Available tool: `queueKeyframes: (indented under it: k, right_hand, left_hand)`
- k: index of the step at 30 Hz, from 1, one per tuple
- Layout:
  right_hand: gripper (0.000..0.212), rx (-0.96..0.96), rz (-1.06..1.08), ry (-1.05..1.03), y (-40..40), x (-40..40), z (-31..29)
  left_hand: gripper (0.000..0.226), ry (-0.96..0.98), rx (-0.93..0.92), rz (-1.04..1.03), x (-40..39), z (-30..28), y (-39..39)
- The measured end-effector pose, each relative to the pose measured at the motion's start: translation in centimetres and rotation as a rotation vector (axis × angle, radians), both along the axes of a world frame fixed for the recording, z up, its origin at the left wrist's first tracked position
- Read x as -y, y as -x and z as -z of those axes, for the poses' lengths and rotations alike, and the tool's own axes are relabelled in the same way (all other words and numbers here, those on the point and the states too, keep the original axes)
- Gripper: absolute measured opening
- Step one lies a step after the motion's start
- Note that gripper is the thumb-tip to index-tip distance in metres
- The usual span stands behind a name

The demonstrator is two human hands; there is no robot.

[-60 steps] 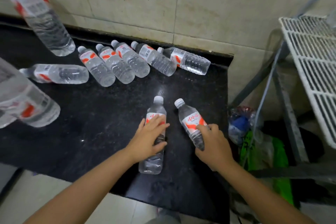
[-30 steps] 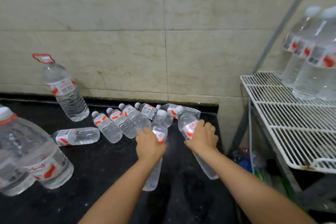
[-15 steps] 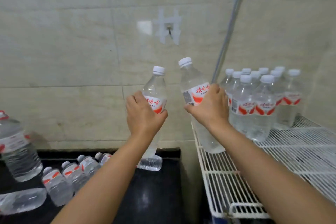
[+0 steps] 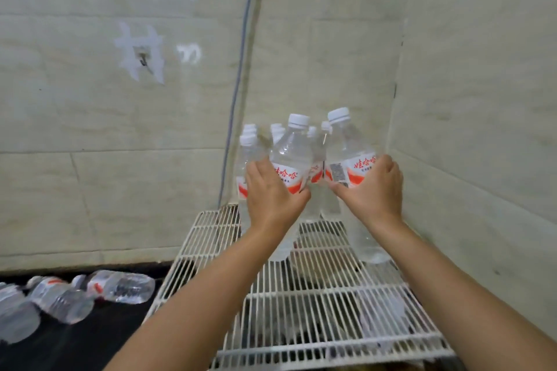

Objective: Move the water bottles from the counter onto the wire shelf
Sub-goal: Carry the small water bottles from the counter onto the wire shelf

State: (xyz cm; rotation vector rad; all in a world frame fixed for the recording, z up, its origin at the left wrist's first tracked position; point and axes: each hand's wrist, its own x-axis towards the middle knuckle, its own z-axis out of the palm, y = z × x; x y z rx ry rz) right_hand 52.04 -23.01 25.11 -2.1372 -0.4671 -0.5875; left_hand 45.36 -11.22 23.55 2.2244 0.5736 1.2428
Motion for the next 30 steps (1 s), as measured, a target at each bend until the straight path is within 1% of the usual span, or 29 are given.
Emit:
queueKeyframes:
  k: [2,4,9,14,20,23,26,27,28,30]
  right_hand:
    - [0.076,-0.02,0.02,-0.03,-1.7,1.6,0.6]
    - [0.073,-0.036,0.033,-0.057,-3.0,3.0,1.3]
    - [0.075,-0.113,0.055,-0.092,-5.3,4.8,2.6]
    - [0.074,-0.139,0.031,-0.102,-7.5,4.6,3.4]
    - [0.074,-0.147,-0.015,-0.118,-9.2,3.2,3.6]
    - [0.075,-0.14,-0.017,-0.137,-9.8,2.5,3.7]
    - [0.075,-0.154,-0.013,-0.153,-10.3,2.0,4.3]
    - [0.075,-0.153,-0.008,-0.157,-10.5,1.7,4.5]
    - [0.076,-0.153,-0.003,-0.164,-10.7,1.5,4.6]
    - [0.076,-0.171,-0.009,-0.185,-10.9,0.9,4.5]
  left_hand:
    - [0.076,0.026,0.009,0.021,1.9,0.8,-2.0]
    - [0.077,0.098,0.035,0.033,3.4,1.6,-4.0]
    - [0.078,0.262,0.003,-0.031,5.6,2.1,-8.3]
    - [0.082,0.301,-0.036,-0.063,6.2,2.7,-11.2]
    - [0.083,0.346,-0.05,-0.106,5.7,3.2,-12.8]
    - [0.087,0.312,-0.063,-0.136,5.7,3.5,-13.1]
    - [0.093,0.27,-0.178,-0.135,5.7,4.6,-13.1]
    - [0.093,0.222,-0.202,-0.123,5.6,5.3,-12.9]
    - [0.095,0.121,-0.188,-0.137,5.5,5.9,-12.8]
    - [0.107,-0.237,-0.111,-0.257,4.1,7.1,-12.4]
